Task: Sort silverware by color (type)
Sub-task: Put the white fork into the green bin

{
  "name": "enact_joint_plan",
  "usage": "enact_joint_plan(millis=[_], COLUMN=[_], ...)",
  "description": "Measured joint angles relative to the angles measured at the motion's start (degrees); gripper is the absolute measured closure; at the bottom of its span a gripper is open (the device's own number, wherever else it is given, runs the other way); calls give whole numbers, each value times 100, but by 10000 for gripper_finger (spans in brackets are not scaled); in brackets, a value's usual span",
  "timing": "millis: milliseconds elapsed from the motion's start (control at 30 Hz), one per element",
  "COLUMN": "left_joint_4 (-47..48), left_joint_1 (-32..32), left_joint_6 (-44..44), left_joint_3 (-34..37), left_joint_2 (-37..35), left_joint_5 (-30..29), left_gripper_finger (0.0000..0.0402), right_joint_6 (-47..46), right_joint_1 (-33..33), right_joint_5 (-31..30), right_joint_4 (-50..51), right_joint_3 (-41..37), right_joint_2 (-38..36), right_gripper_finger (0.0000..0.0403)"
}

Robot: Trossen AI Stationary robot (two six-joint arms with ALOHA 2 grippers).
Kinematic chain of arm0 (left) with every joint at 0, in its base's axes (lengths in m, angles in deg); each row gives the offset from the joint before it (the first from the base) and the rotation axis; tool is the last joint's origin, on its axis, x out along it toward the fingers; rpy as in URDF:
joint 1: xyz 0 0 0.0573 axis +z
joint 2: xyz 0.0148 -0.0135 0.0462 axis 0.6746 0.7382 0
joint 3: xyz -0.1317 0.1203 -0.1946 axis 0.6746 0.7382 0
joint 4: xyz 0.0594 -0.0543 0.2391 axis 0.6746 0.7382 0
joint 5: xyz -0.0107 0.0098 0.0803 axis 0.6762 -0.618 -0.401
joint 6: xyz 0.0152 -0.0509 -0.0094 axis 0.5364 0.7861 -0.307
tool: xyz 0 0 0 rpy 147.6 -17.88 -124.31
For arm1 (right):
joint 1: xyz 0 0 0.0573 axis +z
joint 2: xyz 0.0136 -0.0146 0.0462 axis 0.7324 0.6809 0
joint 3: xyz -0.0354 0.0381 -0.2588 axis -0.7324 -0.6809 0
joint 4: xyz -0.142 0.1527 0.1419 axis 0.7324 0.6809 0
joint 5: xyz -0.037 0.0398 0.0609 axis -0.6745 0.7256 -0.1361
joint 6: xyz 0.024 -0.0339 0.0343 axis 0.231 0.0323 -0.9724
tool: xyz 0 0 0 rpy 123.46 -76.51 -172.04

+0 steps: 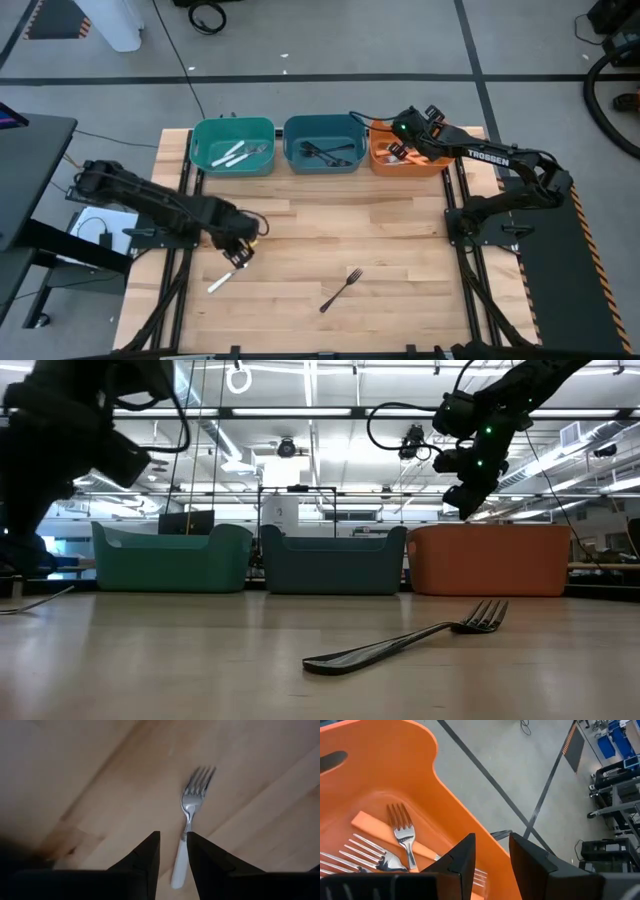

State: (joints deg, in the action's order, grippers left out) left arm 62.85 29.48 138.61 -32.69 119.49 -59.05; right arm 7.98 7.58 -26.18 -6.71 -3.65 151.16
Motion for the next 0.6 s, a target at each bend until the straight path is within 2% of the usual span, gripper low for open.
enact_joint_plan(millis=[233, 400, 600], left_joint_4=[-691, -780, -1055], left_joint_1=[-682, -1070, -1370], left_joint_6=[584, 1045, 1124], left_joint_3=[379, 578, 604], left_joint_2=[-1, -1, -1], left_joint_5=[1, -15, -34], left_gripper_finger=[296, 296, 296], right_joint_6=[0, 0, 0], right_joint_1=[0, 0, 0], right_joint_5=[-3, -6, -8], right_joint_4=[0, 2, 2], right_joint_3=[0, 0, 0], right_joint_2=[0, 0, 2], right_gripper_finger=[277, 277, 276])
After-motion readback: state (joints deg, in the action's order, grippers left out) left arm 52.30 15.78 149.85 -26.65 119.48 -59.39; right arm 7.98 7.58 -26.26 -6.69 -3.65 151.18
